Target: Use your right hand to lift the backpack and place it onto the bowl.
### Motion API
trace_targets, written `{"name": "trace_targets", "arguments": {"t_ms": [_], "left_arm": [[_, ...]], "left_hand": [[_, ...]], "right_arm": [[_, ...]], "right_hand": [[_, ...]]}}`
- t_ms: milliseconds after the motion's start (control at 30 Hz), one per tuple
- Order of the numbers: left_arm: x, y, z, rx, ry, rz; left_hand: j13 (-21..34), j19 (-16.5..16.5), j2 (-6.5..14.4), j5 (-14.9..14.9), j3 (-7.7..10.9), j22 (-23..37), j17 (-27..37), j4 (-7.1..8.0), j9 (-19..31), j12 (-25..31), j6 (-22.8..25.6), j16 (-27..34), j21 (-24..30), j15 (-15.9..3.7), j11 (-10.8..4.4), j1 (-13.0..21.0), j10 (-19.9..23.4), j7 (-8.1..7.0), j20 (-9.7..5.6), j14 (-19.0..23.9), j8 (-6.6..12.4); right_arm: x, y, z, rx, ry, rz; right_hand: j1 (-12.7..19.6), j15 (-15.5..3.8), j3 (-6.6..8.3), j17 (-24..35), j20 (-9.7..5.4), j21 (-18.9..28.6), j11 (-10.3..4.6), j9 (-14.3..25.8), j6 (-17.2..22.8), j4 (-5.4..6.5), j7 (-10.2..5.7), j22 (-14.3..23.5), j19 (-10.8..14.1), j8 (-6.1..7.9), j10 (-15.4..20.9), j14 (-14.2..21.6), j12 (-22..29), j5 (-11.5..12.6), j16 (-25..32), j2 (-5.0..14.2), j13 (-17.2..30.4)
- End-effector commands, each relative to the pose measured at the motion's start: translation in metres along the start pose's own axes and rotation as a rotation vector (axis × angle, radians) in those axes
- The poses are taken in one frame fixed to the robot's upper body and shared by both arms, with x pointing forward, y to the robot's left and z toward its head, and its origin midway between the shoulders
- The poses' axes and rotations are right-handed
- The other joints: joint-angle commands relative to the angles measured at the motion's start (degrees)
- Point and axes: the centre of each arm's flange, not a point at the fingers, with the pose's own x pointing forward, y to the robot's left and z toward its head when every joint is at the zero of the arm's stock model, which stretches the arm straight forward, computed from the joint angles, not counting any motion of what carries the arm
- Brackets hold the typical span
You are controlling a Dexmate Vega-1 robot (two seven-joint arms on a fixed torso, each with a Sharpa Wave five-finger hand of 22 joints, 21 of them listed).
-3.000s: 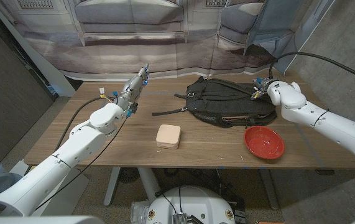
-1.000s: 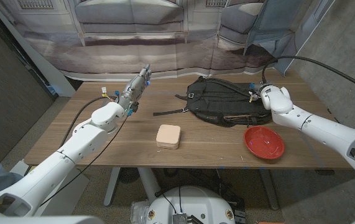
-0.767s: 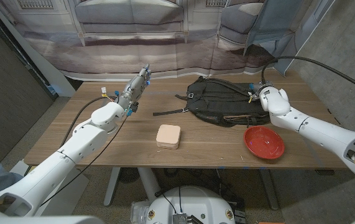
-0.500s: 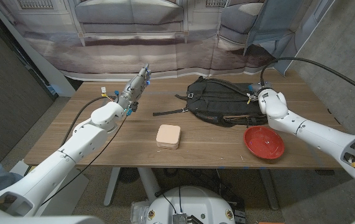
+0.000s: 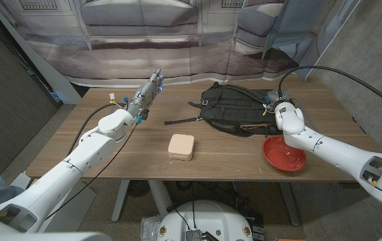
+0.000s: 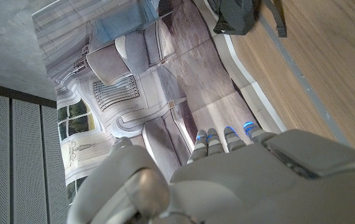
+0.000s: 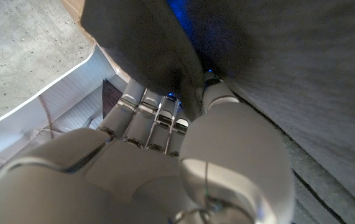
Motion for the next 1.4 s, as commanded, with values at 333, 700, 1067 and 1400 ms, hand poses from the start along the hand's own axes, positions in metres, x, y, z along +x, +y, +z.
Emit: {"name": "trace_targets", "arguments": {"t_ms": [333, 700, 1067, 1400], "left_arm": [[0.005, -0.003, 0.000, 0.001, -0.002, -0.019], [0.006, -0.006, 0.000, -0.002, -0.007, -0.024], [0.005, -0.007, 0.001, -0.001, -0.007, -0.027], [0.006, -0.008, 0.000, -0.002, -0.005, -0.032]], "left_hand": [[0.2, -0.2, 0.7, 0.1, -0.50, 0.2, 0.2, 0.07, 0.3, -0.1, 0.4, 0.0, -0.1, 0.14, -0.01, 0.1, 0.1, 0.28, 0.24, 0.2, 0.01], [0.2, -0.2, 0.8, 0.1, -0.69, 0.2, 0.2, 0.08, 0.3, -0.2, 0.4, 0.0, -0.1, 0.11, 0.01, 0.1, 0.0, 0.25, 0.28, 0.2, -0.03], [0.2, -0.2, 0.8, 0.2, -0.86, 0.2, 0.2, 0.09, 0.3, -0.1, 0.4, 0.0, -0.1, 0.10, 0.01, 0.2, 0.0, 0.18, 0.35, 0.2, -0.05], [0.2, -0.2, 0.9, 0.2, -0.99, 0.2, 0.2, 0.09, 0.3, -0.2, 0.4, 0.0, -0.1, 0.12, -0.01, 0.2, -0.1, 0.24, 0.48, 0.1, -0.05]], "right_arm": [[-0.015, 0.005, -0.001, 0.082, 0.041, -0.204], [-0.026, -0.008, -0.011, 0.103, 0.045, -0.282], [-0.026, -0.025, -0.014, 0.160, 0.059, -0.364], [-0.027, -0.044, -0.016, 0.191, 0.070, -0.447]], "right_hand": [[4.5, -8.33, -0.43, 0.3, -8.59, 8.8, -10.38, 7.5, 21.9, -0.14, -10.06, -0.2, 2.8, 9.75, 28.4, 9.1, 5.7, 0.0, -0.7, 1.06, 19.4], [7.1, -8.44, -1.60, 0.8, -8.64, 13.5, -10.30, 9.5, 19.7, 0.10, -9.80, -2.4, 2.9, 11.32, 29.4, 11.4, 3.7, 0.5, -1.4, 2.30, 25.4], [7.6, -8.40, -2.52, 1.0, -8.63, 15.1, -10.20, 10.0, 18.4, 0.61, -9.94, -3.4, 0.3, 10.97, 28.1, 9.6, 0.9, 0.3, -3.0, 3.39, 25.9], [8.2, -8.41, -3.27, 1.0, -8.63, 16.7, -10.20, 9.5, 18.6, 0.61, -10.01, -4.0, -1.0, 10.51, 28.5, 9.7, -0.3, 0.4, -3.9, 3.71, 26.4]]}}
